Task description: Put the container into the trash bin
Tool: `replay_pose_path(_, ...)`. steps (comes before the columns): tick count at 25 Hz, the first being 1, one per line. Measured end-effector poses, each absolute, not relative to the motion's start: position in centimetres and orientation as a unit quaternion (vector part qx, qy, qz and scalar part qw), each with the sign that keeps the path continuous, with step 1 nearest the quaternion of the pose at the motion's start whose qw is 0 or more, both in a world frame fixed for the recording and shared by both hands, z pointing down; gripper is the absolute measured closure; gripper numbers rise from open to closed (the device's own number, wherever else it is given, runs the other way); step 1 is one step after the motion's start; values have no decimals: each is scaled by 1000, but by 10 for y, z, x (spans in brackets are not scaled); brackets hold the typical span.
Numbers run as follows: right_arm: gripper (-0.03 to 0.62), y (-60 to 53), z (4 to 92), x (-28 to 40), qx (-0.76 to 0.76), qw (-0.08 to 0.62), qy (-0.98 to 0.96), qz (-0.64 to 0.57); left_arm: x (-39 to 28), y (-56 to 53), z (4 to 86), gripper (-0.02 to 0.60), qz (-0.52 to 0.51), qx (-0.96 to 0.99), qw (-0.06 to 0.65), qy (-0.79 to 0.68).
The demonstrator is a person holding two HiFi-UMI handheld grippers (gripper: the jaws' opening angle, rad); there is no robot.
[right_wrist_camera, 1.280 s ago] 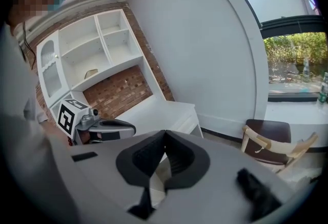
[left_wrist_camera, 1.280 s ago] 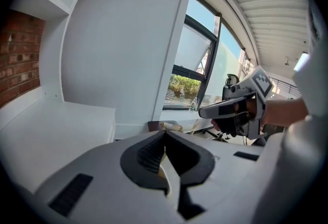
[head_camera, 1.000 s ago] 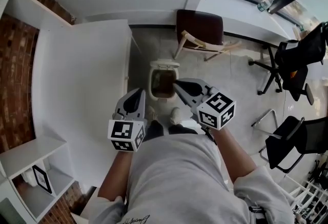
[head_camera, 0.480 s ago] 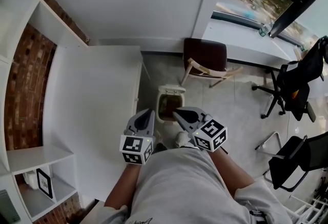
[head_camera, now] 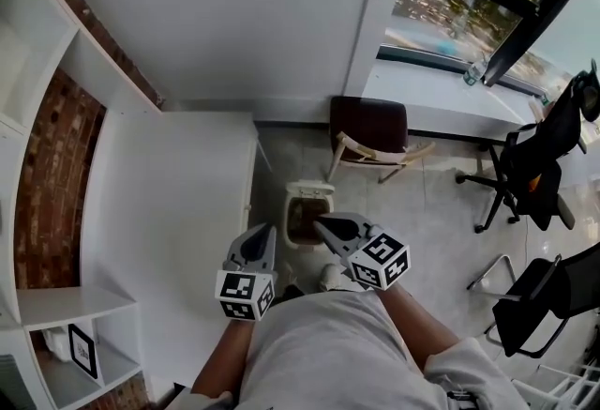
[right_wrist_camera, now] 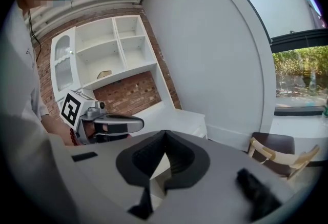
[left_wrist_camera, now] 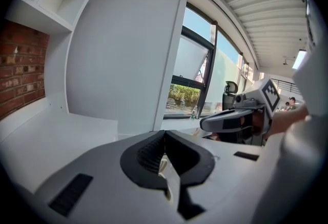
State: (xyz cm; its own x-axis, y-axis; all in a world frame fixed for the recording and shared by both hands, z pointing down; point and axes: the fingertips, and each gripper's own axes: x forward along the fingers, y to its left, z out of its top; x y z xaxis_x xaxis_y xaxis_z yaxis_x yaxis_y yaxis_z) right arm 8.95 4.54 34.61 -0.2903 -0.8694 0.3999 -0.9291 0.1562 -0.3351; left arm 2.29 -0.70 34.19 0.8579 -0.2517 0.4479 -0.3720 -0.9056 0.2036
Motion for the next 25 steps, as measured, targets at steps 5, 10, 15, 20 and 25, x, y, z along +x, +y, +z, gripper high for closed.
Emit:
replay_pose_path(5,566,50,349,87,592,62,-759,265,22,-6,339,566,206,954,140,-165)
replay_pose_path(10,566,52,349,82,587,60,-761,269,23,-1,338,566,208,956,136,-158)
replay_pose_path(15,566,52,349,75,582,61,-766,268,19,-2,335,566,207,956,134,-159)
replay_pose_path(20,566,52,347,74,583,67,-766,261,15,-3,333,566,206,956,132,-163)
replay_pose_path(25,566,52,344,73,582,70,-767,259,14,-2,332,566,207,955,134,-162)
